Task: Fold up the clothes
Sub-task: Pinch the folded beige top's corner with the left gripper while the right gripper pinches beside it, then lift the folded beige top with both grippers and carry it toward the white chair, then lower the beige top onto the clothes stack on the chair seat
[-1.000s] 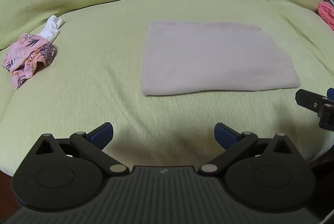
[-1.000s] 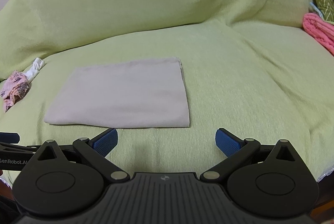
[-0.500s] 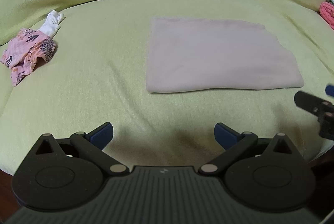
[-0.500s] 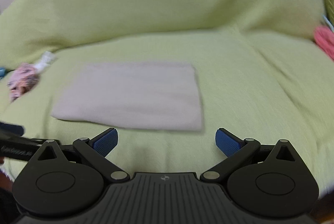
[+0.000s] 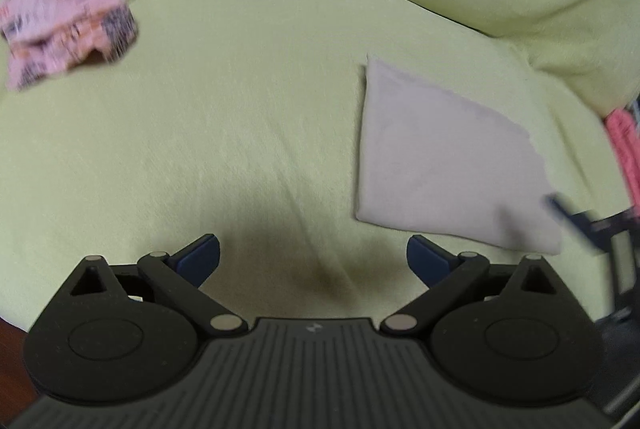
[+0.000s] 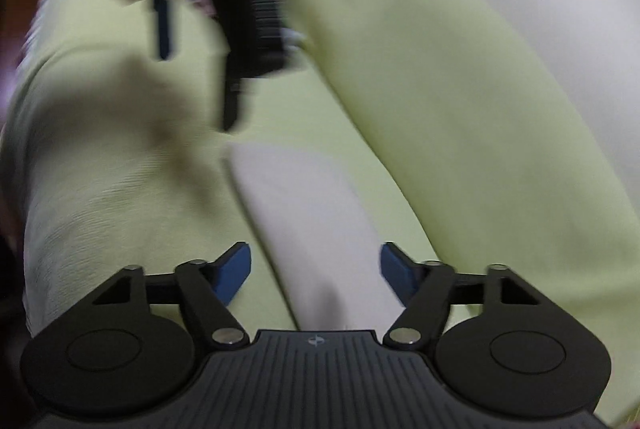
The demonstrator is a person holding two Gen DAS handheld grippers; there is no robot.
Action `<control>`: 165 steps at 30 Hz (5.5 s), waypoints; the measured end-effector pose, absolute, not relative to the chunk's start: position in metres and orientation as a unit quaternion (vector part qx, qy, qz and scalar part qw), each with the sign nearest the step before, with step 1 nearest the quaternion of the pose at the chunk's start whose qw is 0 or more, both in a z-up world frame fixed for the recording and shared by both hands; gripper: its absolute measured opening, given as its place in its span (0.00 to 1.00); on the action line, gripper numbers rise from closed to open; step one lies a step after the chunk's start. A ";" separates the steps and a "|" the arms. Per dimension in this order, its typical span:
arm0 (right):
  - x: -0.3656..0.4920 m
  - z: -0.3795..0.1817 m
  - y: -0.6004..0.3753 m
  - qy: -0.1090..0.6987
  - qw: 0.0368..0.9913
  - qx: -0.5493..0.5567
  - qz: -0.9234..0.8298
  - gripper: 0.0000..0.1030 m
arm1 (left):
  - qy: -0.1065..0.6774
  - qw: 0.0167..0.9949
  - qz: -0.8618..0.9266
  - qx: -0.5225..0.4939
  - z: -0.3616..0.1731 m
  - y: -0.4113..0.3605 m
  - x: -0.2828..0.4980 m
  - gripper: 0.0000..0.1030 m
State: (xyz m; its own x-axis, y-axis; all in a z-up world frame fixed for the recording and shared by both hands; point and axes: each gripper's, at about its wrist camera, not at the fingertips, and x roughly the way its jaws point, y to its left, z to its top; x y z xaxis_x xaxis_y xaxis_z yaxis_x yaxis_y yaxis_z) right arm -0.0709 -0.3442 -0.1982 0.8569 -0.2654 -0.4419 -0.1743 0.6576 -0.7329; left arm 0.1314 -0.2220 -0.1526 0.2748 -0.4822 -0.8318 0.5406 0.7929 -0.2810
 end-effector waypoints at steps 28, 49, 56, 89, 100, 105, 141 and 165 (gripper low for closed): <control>-0.021 -0.169 -0.355 0.195 0.933 -0.303 -0.013 0.05 | 0.615 0.602 -0.409 -0.303 -0.201 -0.257 0.227 0.82; -0.009 -0.135 -0.469 0.257 0.944 0.205 0.022 0.47 | 0.582 0.667 -0.428 -0.184 -0.215 -0.296 0.236 0.21; 0.000 -0.135 -0.517 0.298 0.914 0.261 -0.083 0.47 | 0.553 0.697 -0.433 -0.142 -0.208 -0.306 0.223 0.20; -0.068 -0.206 -0.660 0.282 0.819 0.497 -0.056 0.56 | 0.519 0.730 -0.440 -0.069 -0.192 -0.318 0.209 0.21; -0.030 -0.229 -0.667 0.267 0.815 0.515 -0.008 0.36 | 0.510 0.734 -0.445 -0.057 -0.194 -0.325 0.210 0.24; -0.013 -0.226 -0.653 0.282 0.839 0.465 -0.012 0.17 | 0.510 0.731 -0.448 -0.066 -0.197 -0.325 0.214 0.21; -0.731 -0.114 -0.514 -0.064 0.675 0.448 -0.582 0.07 | 0.382 0.363 -0.834 0.163 -0.112 -0.635 -0.348 0.09; -0.790 -0.173 -0.546 -0.092 0.601 0.484 -0.629 0.08 | 0.334 0.303 -0.866 0.214 -0.169 -0.724 -0.459 0.11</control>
